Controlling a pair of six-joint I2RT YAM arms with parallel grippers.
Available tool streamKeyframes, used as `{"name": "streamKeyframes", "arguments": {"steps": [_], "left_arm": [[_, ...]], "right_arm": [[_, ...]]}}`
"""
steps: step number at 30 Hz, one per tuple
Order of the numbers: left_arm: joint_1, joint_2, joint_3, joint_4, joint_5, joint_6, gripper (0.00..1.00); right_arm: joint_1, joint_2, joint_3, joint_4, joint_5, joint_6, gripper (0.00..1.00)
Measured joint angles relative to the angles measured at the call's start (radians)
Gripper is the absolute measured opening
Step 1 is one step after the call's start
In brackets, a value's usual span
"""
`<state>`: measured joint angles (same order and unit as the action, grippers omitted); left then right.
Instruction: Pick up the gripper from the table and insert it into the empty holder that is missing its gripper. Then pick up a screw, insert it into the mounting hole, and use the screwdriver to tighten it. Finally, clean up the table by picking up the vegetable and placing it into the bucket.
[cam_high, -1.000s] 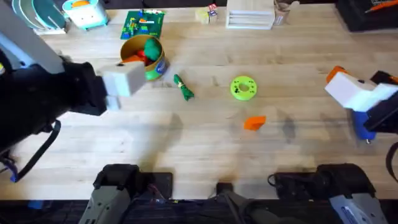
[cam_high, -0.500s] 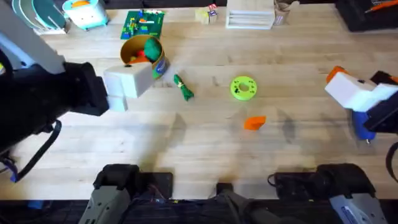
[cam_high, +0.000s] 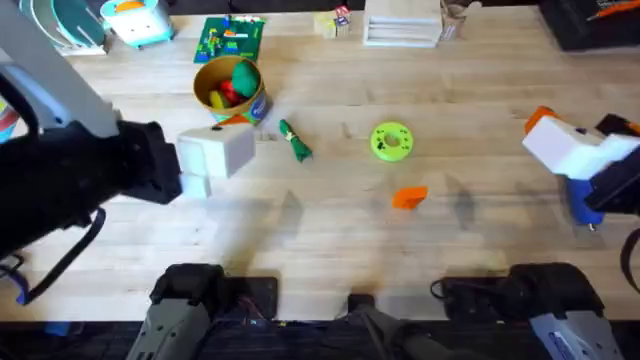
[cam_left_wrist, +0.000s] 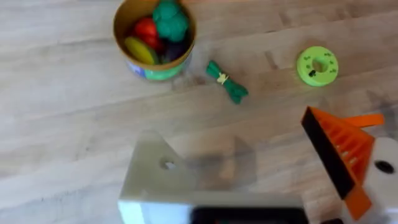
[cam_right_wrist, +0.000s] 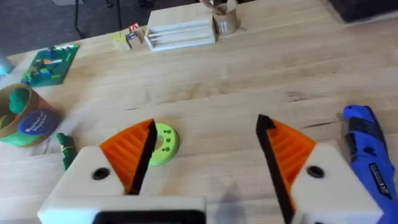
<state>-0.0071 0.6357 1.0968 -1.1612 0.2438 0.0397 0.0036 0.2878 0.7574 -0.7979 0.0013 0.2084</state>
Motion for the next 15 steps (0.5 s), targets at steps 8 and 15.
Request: {"name": "streamKeyframes", "arguments": {"steps": [8,15], "left_arm": [[-0.043,-0.038,-0.254,0.400,0.190,0.139,0.993],[-0.151,-0.233,-0.613,0.764,0.297,0.122,0.993]], "right_arm": [[0.000,0.000,0.000,0.000,0.000,0.000,0.991],[0.000,0.000,0.000,0.000,0.000,0.000,0.992]]}}
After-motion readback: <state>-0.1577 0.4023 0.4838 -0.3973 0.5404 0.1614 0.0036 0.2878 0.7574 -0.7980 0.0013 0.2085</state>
